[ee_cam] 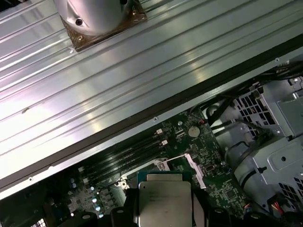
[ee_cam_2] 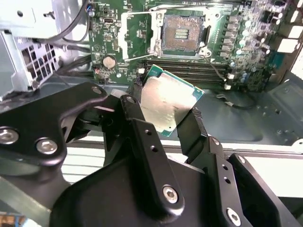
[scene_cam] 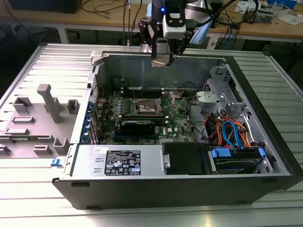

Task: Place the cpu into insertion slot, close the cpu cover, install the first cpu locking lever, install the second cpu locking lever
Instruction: 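Place the cpu into insertion slot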

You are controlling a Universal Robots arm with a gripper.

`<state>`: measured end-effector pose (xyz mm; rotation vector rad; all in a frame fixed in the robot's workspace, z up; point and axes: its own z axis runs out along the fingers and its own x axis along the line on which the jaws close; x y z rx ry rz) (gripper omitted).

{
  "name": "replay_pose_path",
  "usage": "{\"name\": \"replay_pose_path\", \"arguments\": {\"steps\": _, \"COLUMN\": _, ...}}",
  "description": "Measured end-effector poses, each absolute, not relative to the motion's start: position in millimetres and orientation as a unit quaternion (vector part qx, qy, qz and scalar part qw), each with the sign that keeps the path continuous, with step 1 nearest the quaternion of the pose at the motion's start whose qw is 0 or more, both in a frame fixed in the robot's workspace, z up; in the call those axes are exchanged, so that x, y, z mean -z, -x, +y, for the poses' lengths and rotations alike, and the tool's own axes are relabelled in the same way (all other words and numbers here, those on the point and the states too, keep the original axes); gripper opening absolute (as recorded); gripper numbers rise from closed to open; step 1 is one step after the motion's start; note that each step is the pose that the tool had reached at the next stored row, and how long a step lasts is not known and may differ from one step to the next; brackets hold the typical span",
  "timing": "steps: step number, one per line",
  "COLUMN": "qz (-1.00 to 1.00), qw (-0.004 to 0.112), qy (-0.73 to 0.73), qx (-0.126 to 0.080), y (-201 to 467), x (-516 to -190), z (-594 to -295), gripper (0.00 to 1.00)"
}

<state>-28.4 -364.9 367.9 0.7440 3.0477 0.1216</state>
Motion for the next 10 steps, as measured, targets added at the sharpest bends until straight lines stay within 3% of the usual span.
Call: {"name": "replay_pose_path", "arguments": {"steps": 10, "qz": 0.95, "qw": 0.004, "qy": -0.31, "qx": -0.038, "y": 28.4, "x": -364.0, "z": -365.0, "gripper": 0.54}}
